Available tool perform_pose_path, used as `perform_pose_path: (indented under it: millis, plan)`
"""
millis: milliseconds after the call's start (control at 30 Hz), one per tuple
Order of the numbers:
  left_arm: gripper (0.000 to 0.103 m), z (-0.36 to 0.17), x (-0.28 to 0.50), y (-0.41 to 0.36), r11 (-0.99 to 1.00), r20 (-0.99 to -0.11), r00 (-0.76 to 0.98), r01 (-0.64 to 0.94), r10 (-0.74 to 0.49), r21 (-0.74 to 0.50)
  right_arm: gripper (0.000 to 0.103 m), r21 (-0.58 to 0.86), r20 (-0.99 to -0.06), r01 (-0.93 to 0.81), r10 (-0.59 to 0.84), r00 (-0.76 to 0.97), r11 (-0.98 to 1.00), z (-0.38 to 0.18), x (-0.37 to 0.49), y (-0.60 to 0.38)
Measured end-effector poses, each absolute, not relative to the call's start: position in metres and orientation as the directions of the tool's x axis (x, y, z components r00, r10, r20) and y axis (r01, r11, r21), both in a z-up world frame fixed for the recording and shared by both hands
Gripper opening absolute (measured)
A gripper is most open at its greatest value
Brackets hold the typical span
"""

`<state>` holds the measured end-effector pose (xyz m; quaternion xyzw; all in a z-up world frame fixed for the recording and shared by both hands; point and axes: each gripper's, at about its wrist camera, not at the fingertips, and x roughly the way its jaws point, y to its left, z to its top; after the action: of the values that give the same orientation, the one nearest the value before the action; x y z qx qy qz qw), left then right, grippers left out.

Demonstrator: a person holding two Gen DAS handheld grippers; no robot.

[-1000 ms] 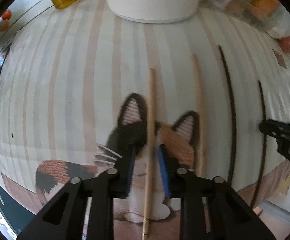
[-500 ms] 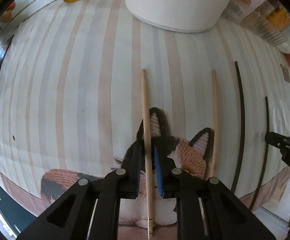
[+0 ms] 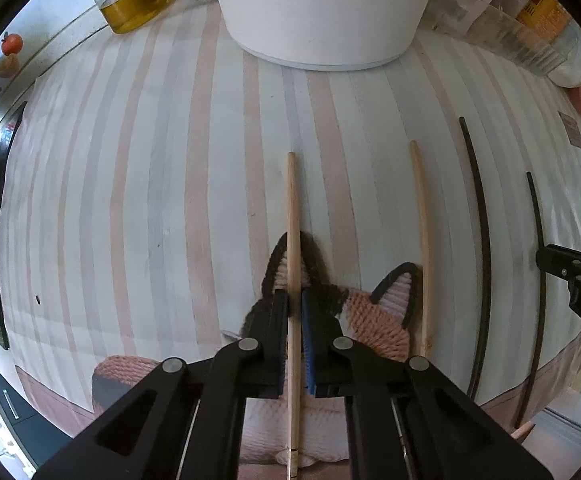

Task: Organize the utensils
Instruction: 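Lift both held chopsticks upright and carry them toward the cream holder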

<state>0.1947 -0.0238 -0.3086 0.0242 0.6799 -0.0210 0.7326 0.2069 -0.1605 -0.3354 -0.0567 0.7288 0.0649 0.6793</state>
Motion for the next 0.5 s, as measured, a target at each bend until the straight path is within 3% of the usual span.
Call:
perform_pose_path:
  millis: [200,500]
  plan:
    - [0.004,-0.304,0.191,-0.024,0.998,-0.996,0.083,0.063,-0.011,-0.006,0.005,0.031,-0.999,-0.15,0.025,-0.044,0.988,-0.333,0.202,-0.168]
    - [0.004,-0.264,0.184,-0.002,0.997,-0.987,0.146,0.054,-0.063,-0.056,0.005,0.185,-0.982,-0.057,0.186,0.014,0.981,-0.305,0.192,-0.187]
